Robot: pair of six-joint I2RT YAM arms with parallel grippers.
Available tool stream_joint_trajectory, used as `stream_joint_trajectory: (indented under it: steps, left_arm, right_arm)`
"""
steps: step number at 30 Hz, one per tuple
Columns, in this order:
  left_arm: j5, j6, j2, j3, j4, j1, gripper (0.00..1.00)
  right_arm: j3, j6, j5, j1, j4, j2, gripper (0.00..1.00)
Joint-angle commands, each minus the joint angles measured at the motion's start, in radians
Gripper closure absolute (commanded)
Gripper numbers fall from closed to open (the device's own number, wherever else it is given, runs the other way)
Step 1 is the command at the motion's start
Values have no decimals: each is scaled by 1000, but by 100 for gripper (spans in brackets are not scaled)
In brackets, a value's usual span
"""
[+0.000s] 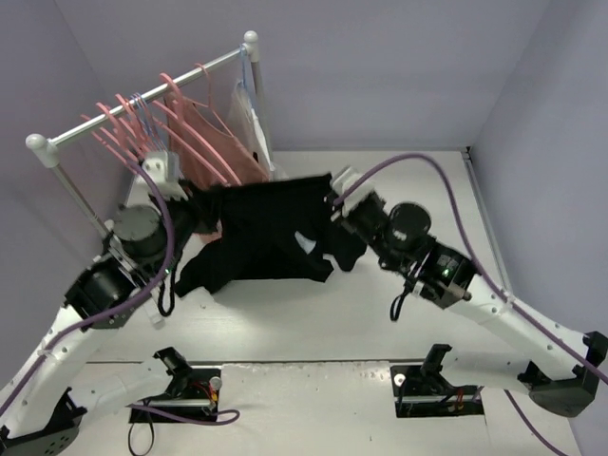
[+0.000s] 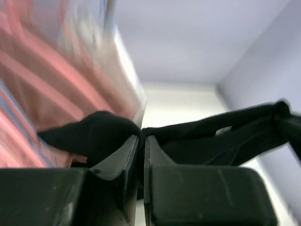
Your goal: Place the t-shirt on the hanger
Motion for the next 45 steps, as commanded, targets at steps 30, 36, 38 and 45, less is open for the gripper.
stream_joint_trajectory:
  steps: [30,36,38,45]
  left_arm:
    - [-38,-151,-124,-364,-282,-12,39]
    - [-51,-99,-106,-300,-422,-7,39]
    - [-29,-107,-121,-323,-424,-4,39]
    - [16,-190,-230,-421,-481,0,39]
  right_arm:
    - [-375,642,92,222,-33,-31,37]
    - [-75,484,58,219,-42,142,51]
    - [45,432,34,199,-41,206,51]
    - [387,358,-179,75,-45,438,52]
